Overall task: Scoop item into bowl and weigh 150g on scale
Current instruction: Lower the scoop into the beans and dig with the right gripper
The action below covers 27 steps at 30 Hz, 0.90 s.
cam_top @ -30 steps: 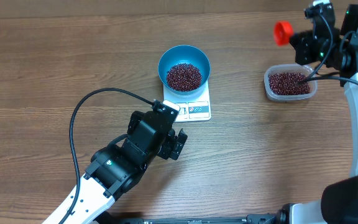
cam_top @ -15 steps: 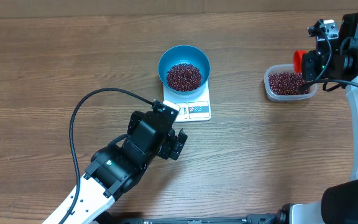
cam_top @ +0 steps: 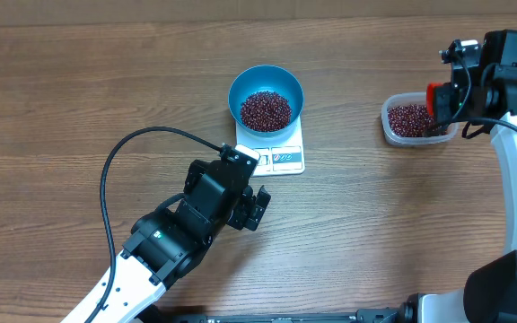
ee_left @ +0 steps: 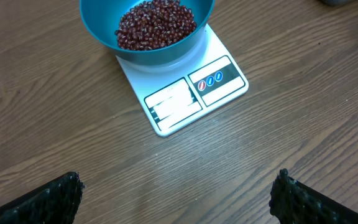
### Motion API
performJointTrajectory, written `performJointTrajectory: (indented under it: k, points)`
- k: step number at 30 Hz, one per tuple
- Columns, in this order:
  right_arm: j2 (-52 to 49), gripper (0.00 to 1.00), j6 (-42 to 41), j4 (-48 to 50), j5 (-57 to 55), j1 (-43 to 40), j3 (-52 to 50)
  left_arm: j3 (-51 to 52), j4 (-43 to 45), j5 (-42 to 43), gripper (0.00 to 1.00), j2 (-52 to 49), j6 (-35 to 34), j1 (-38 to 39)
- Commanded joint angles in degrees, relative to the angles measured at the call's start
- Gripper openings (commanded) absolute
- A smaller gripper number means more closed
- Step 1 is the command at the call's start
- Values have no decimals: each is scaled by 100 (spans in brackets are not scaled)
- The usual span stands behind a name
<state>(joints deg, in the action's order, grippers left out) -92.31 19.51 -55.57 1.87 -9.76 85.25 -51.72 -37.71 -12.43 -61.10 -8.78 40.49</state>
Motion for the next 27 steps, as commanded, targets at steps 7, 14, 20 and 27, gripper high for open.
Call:
performJointTrajectory:
  k: [7, 14, 20, 27]
  points:
    - [-28, 4, -22, 597, -122, -13, -573, 26, 4, 26, 100, -35, 66, -7]
    - [-267, 4, -17, 798, -258, -13, -660, 26, 4, 26, 100, -35, 66, -7]
    - [-286, 4, 0, 767, -925, -13, -660, 26, 4, 26, 99, -35, 63, -9]
    - [-297, 4, 2, 732, -1233, -11, -662, 26, 4, 26, 100, -35, 63, -7]
